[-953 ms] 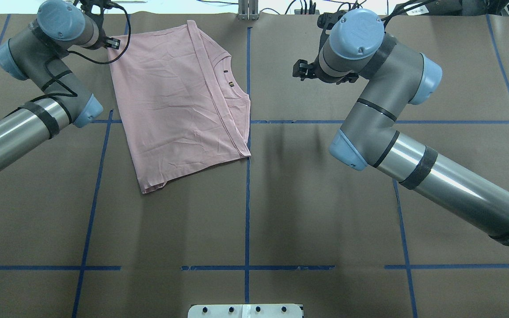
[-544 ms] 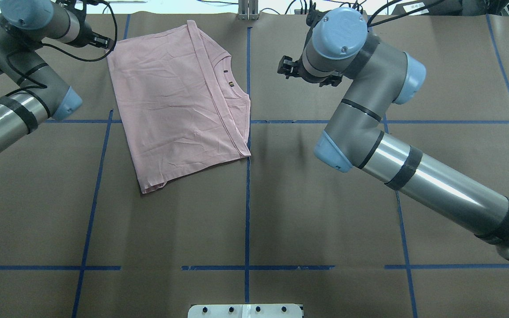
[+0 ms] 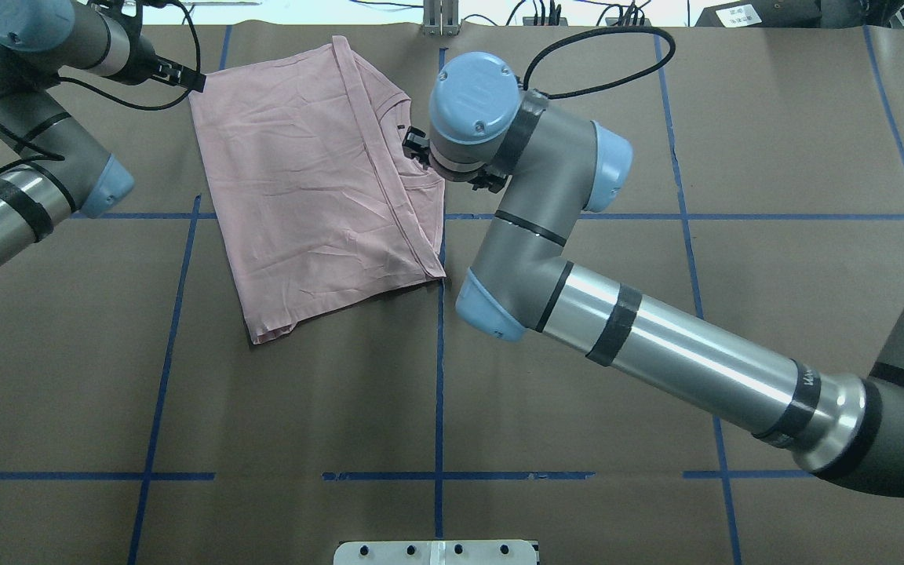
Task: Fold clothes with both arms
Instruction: 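Reach the right gripper to the middle of the folded shirt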
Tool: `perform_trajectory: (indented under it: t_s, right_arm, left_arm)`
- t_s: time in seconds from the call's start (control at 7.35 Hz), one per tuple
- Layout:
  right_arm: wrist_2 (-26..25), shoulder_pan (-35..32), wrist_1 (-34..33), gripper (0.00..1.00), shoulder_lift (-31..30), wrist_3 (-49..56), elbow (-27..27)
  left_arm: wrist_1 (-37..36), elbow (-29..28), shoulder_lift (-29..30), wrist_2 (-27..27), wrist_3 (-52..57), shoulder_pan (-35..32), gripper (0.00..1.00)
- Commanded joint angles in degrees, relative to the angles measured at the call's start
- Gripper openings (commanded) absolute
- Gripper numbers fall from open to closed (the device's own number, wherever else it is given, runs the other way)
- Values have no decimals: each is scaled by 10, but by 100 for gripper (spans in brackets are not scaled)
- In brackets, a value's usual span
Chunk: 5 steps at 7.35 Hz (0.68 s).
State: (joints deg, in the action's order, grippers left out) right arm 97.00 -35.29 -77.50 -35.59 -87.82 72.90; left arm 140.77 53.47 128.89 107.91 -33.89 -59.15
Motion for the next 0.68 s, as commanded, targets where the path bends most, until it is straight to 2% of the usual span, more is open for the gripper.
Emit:
perform_trajectory:
  t_s: [0.0, 0.54]
  right_arm:
    - [-20, 32, -1, 76, 30, -15, -45]
    - [-55, 63, 2, 71, 27, -34, -64]
  left_arm:
    - [1, 3, -1, 0, -1, 0, 100]
    - [1, 9, -2, 0, -2, 0, 100]
